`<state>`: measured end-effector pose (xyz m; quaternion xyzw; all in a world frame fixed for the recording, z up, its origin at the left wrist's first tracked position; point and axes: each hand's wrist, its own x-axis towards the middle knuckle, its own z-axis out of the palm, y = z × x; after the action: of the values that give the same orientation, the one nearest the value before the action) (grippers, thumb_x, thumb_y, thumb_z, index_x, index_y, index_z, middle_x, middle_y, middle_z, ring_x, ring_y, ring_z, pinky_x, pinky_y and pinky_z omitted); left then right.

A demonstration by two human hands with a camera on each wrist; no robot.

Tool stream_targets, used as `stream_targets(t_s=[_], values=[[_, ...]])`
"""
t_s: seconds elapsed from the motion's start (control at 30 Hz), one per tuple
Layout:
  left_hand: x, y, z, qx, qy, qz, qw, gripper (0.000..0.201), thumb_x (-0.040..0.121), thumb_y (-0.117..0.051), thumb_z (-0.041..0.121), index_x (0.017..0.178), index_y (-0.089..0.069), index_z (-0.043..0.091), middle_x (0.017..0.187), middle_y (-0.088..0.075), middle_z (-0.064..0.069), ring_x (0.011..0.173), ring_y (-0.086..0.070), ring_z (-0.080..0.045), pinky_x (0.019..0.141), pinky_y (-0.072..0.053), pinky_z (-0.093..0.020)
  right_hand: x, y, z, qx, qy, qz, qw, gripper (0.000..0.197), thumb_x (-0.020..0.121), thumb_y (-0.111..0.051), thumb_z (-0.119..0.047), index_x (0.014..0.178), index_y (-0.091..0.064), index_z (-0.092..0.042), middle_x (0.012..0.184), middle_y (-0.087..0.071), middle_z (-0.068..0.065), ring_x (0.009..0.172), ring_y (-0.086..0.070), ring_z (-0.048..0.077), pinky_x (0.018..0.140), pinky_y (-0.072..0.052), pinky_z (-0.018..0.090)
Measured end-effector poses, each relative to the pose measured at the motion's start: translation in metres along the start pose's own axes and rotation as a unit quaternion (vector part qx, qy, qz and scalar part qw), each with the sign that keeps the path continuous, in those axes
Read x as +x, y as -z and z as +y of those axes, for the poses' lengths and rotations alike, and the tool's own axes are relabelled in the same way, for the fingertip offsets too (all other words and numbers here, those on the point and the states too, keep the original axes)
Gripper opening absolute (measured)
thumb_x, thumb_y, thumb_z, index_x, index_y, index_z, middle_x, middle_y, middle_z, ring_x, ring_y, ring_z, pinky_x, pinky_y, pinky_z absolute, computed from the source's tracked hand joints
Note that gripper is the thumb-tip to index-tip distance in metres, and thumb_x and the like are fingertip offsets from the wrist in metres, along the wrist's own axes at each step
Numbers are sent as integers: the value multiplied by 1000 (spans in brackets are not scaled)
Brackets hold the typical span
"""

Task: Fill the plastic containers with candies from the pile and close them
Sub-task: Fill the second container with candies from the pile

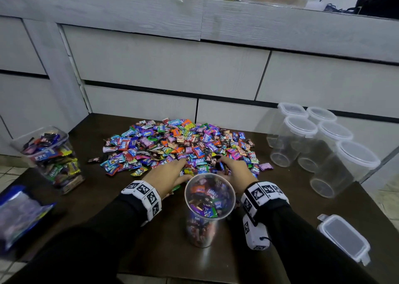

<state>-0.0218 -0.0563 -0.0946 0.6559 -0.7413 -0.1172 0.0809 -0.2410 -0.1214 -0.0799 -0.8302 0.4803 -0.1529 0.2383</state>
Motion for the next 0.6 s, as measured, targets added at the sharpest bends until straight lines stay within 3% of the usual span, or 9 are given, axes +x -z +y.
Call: stream_targets(t_s=[0.1,0.17,0.27,0.37,0.43,0.5,0.6], values=[[-2,1,3,-81,31,58,995,53,98,-42,54,131,-45,12,117,-63,-9,106,-61,-26,85,-50,-39,-4,10,5,5,-1,34,999,31,90,-62,-13,121,-58,-11,107,-67,8,83,-63,19,67,-41,17],[-3,2,6,-103,52,70,991,59,98,-39,55,137,-43,12,112,-65,-10,101,-62,-25,85,-51,-38,-8,15,7,8,2,46,999,29,89,-63,-13,118,-59,-12,105,-67,7,81,-60,17,62,-39,16],[-5,3,12,-87,61,42,993,58,98,-39,57,136,-45,14,92,-62,-6,81,-58,-20,75,-50,-36,-14,19,7,5,6,42,999,29,87,-64,-10,116,-60,-11,105,-68,9,89,-63,22,75,-45,22],[-8,5,15,-77,74,22,994,54,99,-44,54,137,-44,16,103,-65,-9,86,-61,-22,75,-48,-33,-21,19,5,1,3,46,999,30,87,-64,-10,117,-60,-11,106,-68,9,91,-63,23,82,-48,27],[-10,7,16,-81,86,32,992,52,100,-42,52,137,-45,15,96,-64,-8,86,-62,-22,77,-50,-35,-25,18,3,14,8,54,998,29,86,-64,-8,114,-61,-11,105,-68,9,91,-64,23,84,-50,31],[-12,12,15,-87,93,51,991,52,100,-40,51,137,-45,15,93,-65,-8,79,-60,-21,75,-51,-36,-29,19,1,20,15,58,998,27,86,-64,-6,112,-61,-11,104,-68,8,91,-63,21,83,-48,28],[-14,21,13,-93,96,71,988,57,99,-41,51,145,-40,18,108,-67,-12,87,-63,-24,80,-49,-35,-32,22,-1,19,16,66,998,26,86,-64,-7,112,-61,-10,103,-68,7,90,-62,20,78,-44,22]])
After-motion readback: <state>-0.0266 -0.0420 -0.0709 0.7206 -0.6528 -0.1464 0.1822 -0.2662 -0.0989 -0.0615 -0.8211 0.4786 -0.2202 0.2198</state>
